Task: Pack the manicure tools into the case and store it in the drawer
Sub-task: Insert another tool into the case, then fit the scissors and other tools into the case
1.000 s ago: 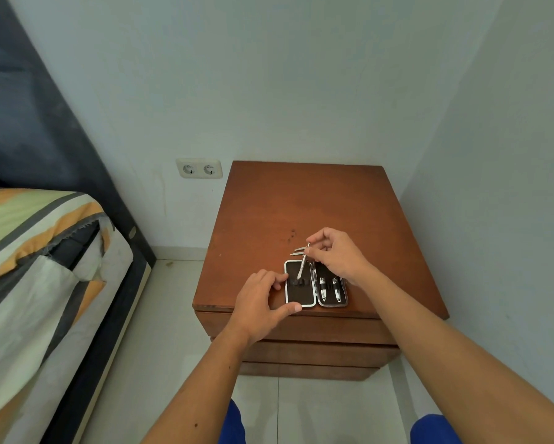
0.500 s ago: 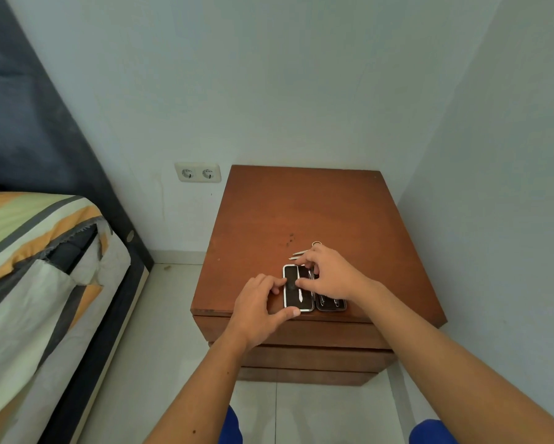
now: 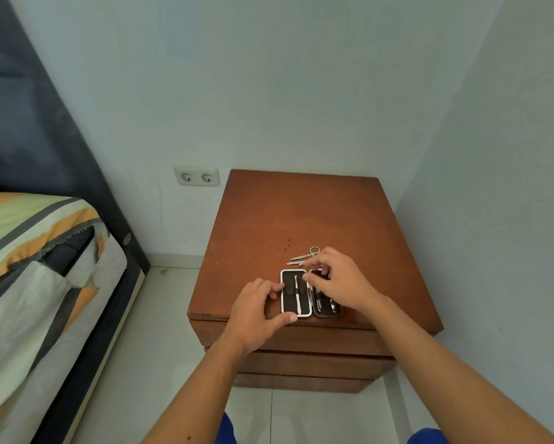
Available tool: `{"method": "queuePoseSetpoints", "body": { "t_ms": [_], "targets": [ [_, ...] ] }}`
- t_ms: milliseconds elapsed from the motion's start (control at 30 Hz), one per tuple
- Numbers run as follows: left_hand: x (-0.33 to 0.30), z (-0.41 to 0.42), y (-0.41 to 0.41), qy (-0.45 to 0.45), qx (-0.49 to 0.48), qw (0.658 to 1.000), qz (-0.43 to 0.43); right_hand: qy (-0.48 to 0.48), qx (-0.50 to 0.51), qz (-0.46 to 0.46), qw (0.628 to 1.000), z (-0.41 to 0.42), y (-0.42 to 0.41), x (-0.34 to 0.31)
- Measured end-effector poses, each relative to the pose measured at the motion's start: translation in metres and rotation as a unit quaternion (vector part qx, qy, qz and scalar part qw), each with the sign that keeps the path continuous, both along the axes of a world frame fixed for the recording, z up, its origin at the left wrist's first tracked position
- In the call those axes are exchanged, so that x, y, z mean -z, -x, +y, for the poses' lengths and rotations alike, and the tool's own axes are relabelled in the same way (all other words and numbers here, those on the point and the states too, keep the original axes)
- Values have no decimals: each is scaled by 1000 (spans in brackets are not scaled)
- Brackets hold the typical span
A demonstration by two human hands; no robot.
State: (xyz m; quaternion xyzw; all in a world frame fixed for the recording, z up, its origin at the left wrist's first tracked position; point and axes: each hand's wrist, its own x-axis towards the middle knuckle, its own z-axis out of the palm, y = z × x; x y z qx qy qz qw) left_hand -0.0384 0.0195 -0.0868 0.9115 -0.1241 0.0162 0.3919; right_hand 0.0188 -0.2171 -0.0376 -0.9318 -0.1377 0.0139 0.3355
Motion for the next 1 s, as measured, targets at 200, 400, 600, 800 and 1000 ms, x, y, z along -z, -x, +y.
{"method": "queuePoseSetpoints", "body": {
  "t_ms": [200,400,600,800,1000],
  "targets": [
    [-1,0,1,0,0,1000,10,35,129,7,991,-9,-36,-2],
    [-1,1,0,0,1,1000,6,45,90,17,995,-6,-47,-1],
    [-2,1,1,-1,4,1000,-2,119,26,1,993,-8,-50,-4],
    [-3,0,1,-2,2,1000,2,158,-12,14,987,-10,-50,-1],
    [-4,1,1,-7,4,1000,5,29,53,16,998,-20,-44,-6]
  ]
}}
